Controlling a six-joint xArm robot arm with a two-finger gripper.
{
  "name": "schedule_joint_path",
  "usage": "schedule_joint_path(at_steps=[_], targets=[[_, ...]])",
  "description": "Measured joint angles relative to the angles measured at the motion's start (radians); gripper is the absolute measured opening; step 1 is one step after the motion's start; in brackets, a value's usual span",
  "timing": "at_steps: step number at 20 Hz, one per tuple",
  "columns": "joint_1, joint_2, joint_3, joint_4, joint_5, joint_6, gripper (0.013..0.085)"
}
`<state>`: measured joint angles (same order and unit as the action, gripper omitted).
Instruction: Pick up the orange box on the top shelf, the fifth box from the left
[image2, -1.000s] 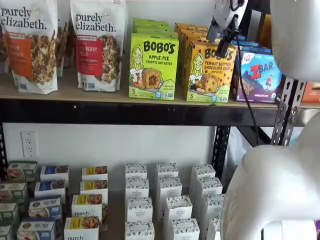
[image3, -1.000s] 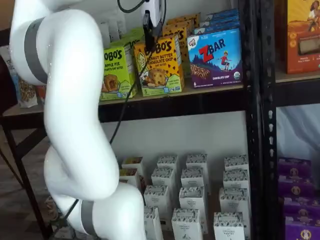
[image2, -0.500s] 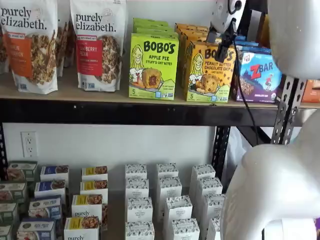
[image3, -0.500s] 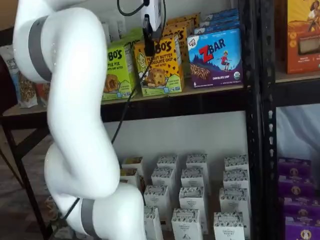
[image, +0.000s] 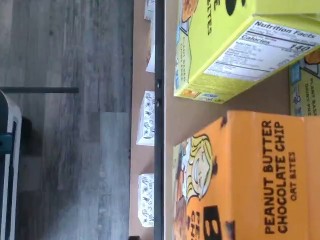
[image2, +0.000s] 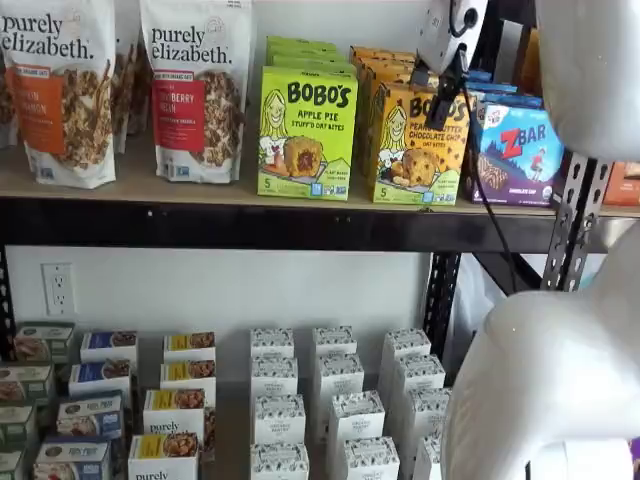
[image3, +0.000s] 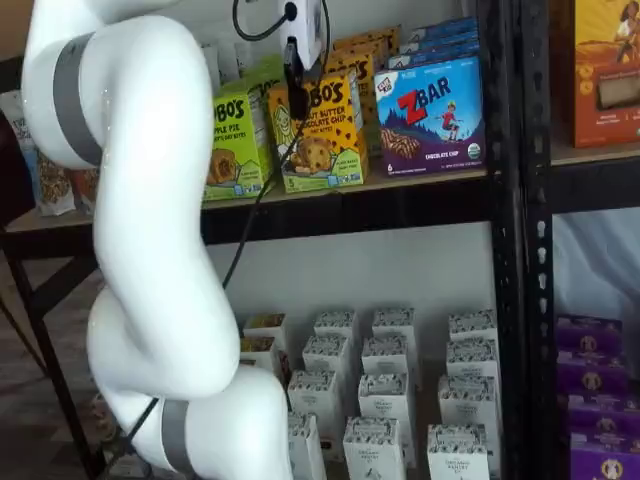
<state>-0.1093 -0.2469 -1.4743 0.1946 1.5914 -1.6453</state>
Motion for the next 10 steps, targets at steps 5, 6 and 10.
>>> schedule_joint_path(at_steps=[5,6,10], targets=[[0.003,-0.002,0.008,-0.003,-0.008,0.002,0.0850],[0.004,-0.002,0.009,-0.004,-0.010,0.002,0.0850],[0.002,-0.008,0.020,0.005,-0.023,0.000,0.0850]])
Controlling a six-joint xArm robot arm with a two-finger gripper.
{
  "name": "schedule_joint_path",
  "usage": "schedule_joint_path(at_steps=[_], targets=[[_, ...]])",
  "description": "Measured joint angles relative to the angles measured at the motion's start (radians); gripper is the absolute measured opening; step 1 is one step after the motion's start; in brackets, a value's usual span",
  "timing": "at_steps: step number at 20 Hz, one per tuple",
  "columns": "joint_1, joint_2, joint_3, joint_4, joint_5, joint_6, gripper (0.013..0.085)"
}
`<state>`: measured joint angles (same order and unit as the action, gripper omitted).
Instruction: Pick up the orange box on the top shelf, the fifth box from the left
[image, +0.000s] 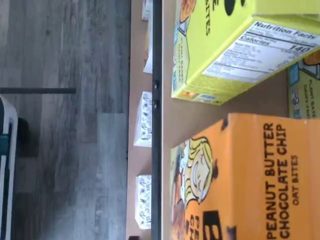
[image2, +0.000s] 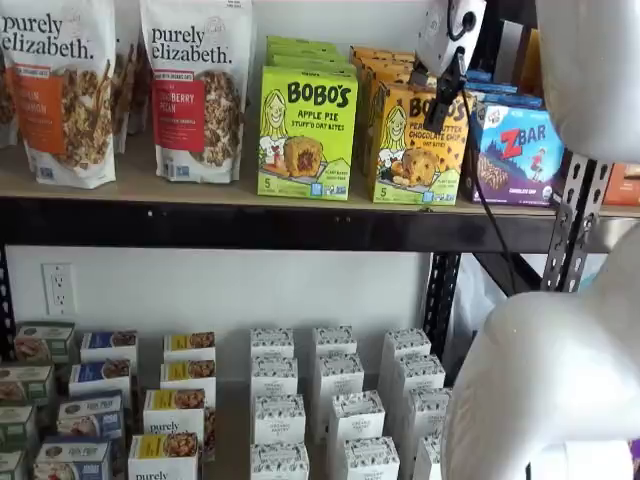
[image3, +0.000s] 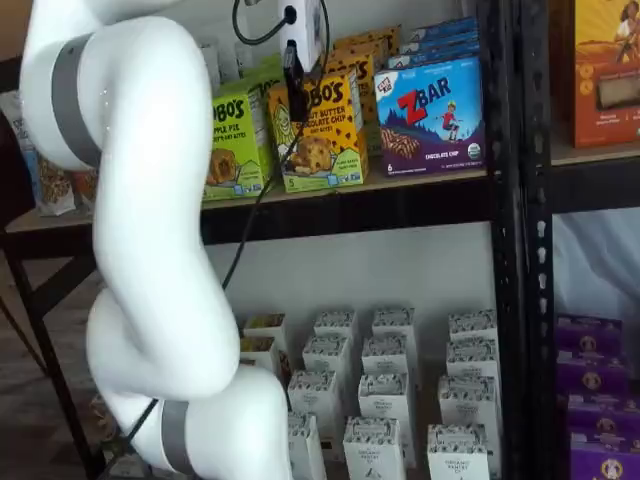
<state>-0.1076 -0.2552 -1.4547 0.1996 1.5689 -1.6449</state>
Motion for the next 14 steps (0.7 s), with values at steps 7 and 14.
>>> schedule_joint_path(at_steps=[7,14], targets=[[-0.005,-0.002,0.000,0.011,0.000,-0.003,0.0730],[-0.006,-0.004,0.003,0.012,-0.002,-0.003,0.0610]])
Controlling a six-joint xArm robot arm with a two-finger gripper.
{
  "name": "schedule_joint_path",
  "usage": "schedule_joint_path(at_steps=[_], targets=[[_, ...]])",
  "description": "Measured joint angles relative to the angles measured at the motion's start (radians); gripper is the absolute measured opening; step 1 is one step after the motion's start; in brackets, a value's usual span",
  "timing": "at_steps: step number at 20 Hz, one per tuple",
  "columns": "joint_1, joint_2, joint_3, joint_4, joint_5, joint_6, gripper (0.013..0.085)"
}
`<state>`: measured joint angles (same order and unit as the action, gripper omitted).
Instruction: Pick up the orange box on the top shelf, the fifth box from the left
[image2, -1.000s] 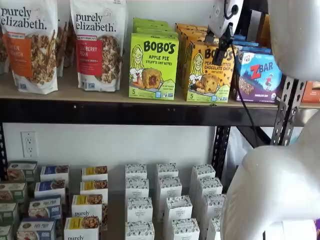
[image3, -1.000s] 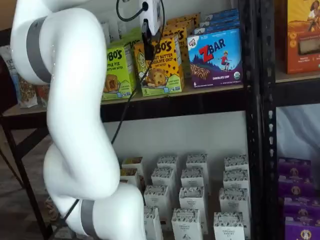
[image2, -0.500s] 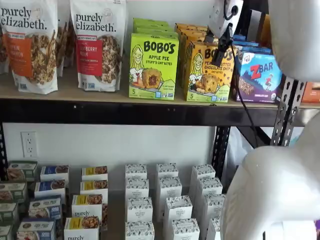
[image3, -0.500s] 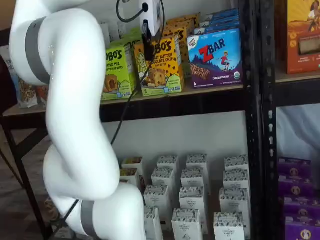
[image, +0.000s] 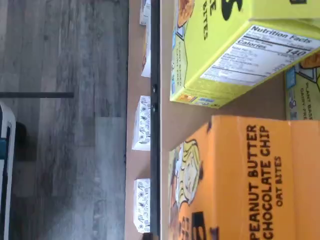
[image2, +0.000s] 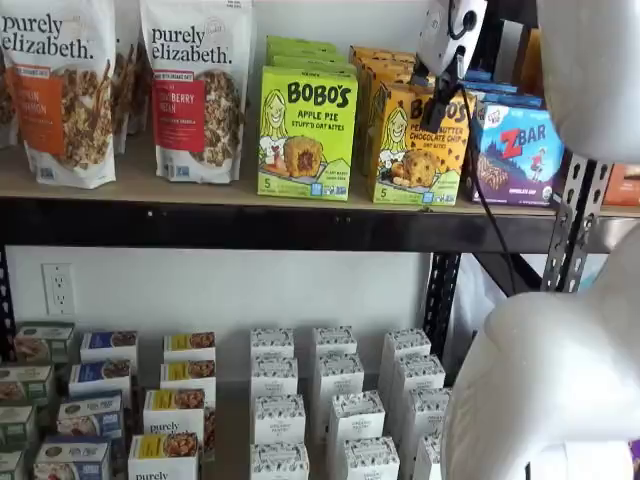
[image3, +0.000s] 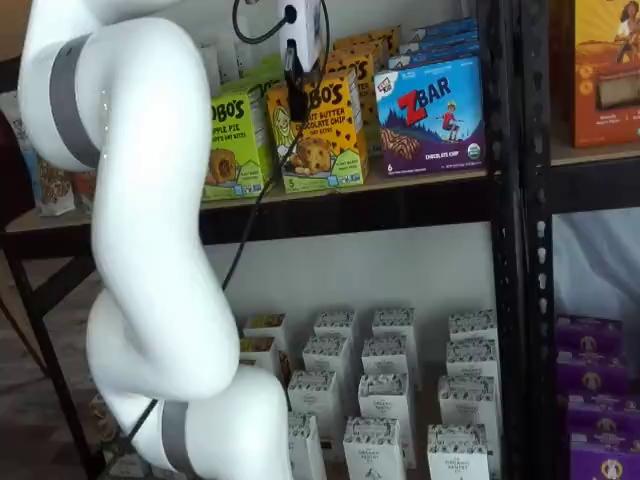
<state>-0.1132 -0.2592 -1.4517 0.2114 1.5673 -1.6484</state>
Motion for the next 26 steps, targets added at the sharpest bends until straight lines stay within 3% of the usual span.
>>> schedule_joint_path(at_steps=[5,23,26], targets=[[0.001,-0.004,0.008,0.005,-0.009,0.001,0.0490],[-0.002,0.000,0.004,0.000,-0.007,-0.003,0.0490],[-0.004,-0.005,0.010,0.004,-0.016,-0.004,0.0410]])
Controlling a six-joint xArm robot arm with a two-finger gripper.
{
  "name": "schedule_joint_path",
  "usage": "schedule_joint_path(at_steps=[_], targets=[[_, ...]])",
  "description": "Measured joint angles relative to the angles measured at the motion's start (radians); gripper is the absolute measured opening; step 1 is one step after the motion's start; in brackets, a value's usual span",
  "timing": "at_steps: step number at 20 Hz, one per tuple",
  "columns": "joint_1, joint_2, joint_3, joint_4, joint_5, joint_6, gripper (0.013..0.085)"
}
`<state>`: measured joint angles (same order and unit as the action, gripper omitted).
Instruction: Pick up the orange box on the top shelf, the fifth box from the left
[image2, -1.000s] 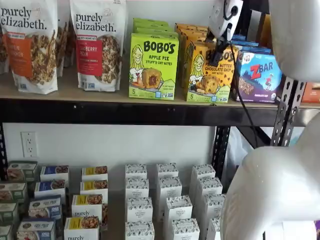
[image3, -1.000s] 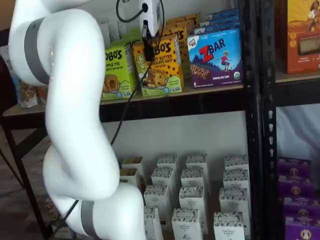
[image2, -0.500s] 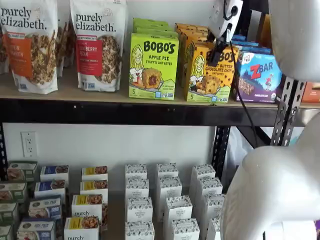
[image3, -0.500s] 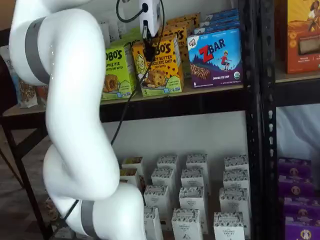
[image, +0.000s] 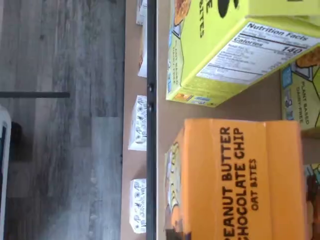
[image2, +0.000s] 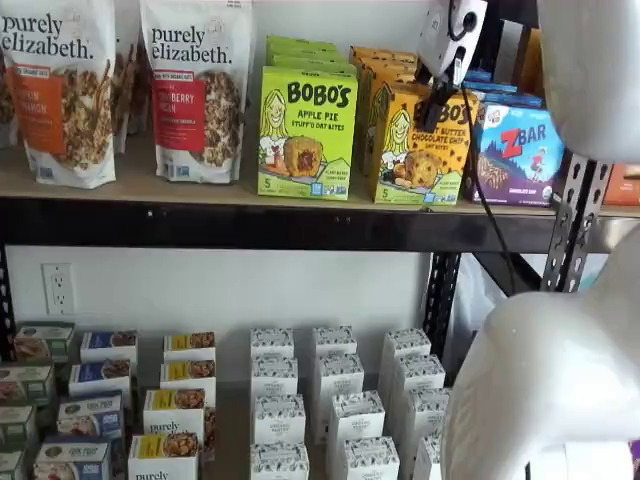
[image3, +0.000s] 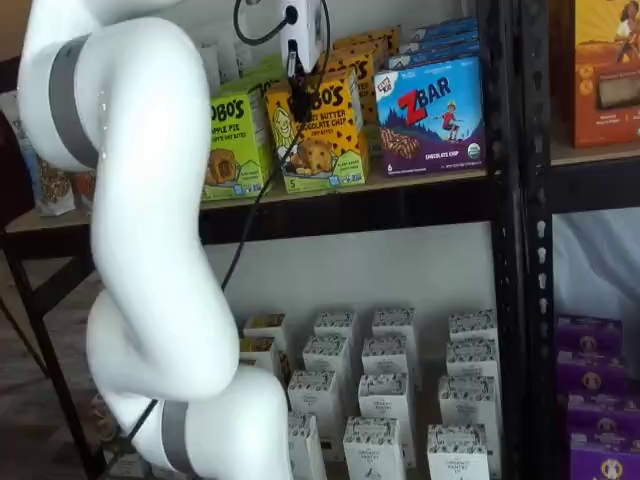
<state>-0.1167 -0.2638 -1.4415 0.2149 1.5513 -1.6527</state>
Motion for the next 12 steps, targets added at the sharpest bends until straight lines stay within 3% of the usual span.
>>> schedule_joint_path(at_steps=[8,12], targets=[[0.001,-0.002,0.002,0.004,0.000,0.002,0.0250],[0.002,0.000,-0.002,0.007,0.005,0.003,0.0250]])
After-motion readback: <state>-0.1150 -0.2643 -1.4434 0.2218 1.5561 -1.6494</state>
